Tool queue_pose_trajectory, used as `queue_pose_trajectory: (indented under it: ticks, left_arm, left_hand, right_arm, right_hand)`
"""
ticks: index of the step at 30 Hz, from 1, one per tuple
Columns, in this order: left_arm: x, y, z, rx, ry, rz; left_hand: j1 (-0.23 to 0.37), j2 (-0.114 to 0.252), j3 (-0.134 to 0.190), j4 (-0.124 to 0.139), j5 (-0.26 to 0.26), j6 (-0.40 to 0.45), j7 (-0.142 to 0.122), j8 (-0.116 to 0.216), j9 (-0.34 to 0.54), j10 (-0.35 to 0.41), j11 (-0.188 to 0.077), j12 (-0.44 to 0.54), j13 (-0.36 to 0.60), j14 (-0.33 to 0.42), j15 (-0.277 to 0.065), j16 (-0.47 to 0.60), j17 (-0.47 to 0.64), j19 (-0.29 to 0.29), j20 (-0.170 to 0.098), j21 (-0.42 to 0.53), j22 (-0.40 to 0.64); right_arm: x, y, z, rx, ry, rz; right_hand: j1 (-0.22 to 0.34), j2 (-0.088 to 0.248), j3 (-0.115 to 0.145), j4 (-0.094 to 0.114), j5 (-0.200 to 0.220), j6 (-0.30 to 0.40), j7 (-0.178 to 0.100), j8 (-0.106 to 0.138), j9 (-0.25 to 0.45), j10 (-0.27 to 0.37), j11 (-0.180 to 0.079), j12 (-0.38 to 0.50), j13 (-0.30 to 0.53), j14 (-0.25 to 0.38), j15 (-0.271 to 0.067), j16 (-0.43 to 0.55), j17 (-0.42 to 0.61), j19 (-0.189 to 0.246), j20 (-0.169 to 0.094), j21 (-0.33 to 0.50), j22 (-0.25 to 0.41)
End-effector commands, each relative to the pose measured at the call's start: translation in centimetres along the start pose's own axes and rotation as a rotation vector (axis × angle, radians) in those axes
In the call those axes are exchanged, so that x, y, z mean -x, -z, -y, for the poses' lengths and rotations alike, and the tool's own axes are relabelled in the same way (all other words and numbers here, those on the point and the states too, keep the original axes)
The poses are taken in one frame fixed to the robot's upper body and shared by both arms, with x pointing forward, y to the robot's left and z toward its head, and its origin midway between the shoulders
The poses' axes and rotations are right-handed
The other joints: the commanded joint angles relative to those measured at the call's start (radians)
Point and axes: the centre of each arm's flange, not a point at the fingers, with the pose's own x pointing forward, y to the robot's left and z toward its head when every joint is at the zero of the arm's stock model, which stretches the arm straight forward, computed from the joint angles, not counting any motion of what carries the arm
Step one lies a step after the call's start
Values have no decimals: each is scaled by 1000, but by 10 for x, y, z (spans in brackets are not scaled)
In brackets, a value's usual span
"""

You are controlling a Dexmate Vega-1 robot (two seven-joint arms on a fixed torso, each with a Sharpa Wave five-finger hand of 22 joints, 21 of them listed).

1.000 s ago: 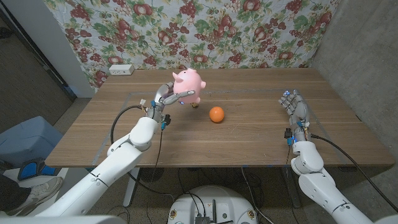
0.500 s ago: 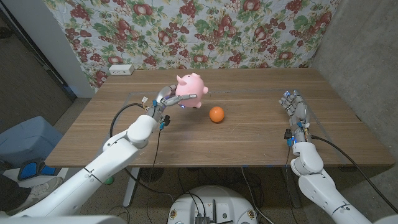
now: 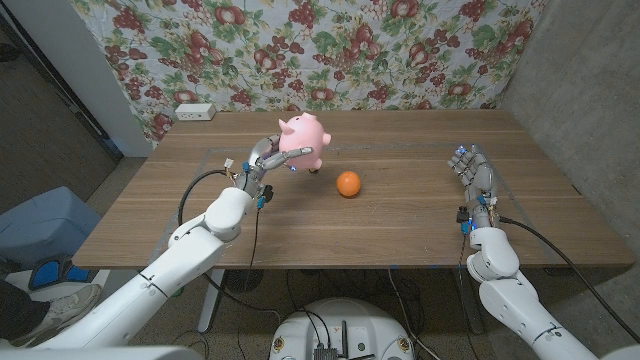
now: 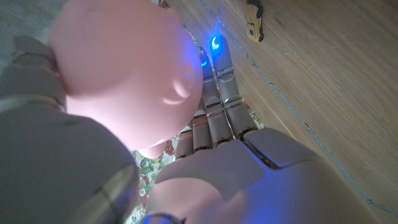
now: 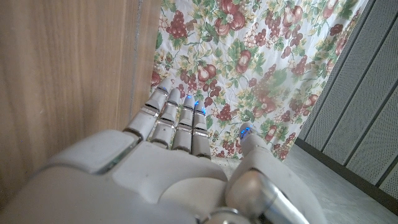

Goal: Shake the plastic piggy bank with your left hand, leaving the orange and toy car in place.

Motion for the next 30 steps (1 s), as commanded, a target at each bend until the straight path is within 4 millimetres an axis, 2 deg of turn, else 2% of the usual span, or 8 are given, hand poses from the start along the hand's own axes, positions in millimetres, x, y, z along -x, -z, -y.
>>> queue_pose_trajectory:
  ticks: [1, 9, 30]
  left_arm:
    - [8, 9, -4, 167, -150, 92]
    - [10, 11, -2, 235, -212, 148]
    - [1, 10, 1, 240, -175, 136]
  left_hand:
    - [569, 487, 85, 6, 10, 428, -171, 2, 2, 302, -293, -2, 5, 274, -336, 0, 17, -35, -156, 10, 1]
    - [568, 486, 87, 6, 11, 429, -172, 2, 3, 304, -292, -5, 6, 274, -336, -1, 20, -38, -155, 16, -3]
    - [567, 484, 93, 6, 13, 431, -172, -2, 4, 308, -292, -11, 11, 275, -336, -5, 29, -47, -154, 33, -13]
  right_arm:
    - [-3, 2, 0, -2, -1, -7]
    - [-6, 2, 0, 0, -4, -9]
    - [-9, 0, 2, 2, 1, -10]
  right_hand:
    - [-6, -5, 8, -2, 0, 6, -3, 3, 2, 4, 1, -4, 3, 8, 1, 3, 4, 4, 9, 4, 2]
    - [-7, -5, 9, -2, 0, 5, -3, 2, 2, 2, 2, -5, 3, 8, -2, 3, 4, 4, 9, 4, 2]
    - [-8, -5, 11, -3, 0, 6, -3, 3, 2, 5, 0, -4, 4, 9, 1, 2, 4, 4, 9, 4, 2]
